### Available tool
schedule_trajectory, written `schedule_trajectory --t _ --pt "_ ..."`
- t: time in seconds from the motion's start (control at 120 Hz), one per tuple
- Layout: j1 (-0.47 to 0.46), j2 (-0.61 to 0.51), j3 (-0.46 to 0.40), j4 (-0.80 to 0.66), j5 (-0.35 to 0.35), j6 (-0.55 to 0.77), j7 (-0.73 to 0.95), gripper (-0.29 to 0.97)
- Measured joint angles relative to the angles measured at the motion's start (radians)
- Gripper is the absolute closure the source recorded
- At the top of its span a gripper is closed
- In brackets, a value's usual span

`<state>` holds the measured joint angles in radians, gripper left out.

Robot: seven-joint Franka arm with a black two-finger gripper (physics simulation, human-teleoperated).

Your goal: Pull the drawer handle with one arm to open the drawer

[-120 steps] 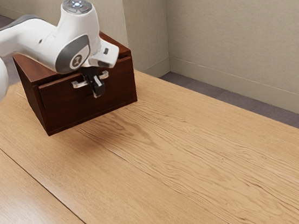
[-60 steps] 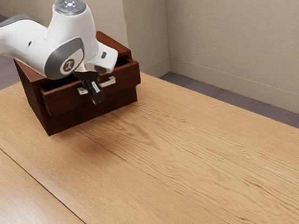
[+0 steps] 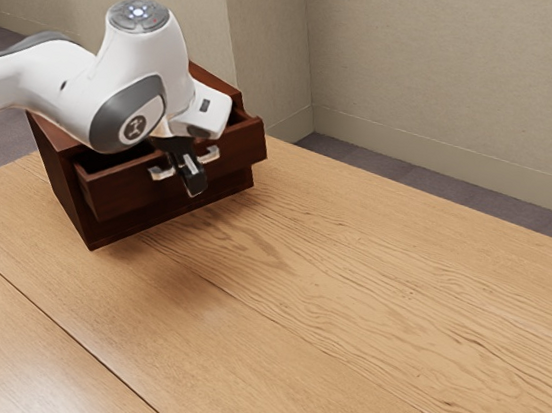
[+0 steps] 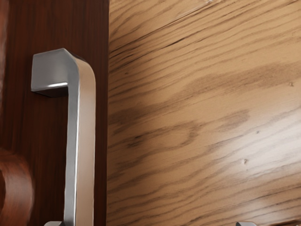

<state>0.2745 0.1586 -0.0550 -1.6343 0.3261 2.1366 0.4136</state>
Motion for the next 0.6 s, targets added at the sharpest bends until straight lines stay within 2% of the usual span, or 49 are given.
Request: schedule_trajectory --t 0.258,0.325,0.6 --pt "0.001 0.0 -0.019 -0.019 -0.005 0.002 -0.008 0.2" --pt "-0.001 -0.002 -0.027 -0.032 -0.003 0.003 -0.012 0.15" --pt "0.0 -0.029 -0.064 -0.078 0.0 0.004 -0.024 0.18"
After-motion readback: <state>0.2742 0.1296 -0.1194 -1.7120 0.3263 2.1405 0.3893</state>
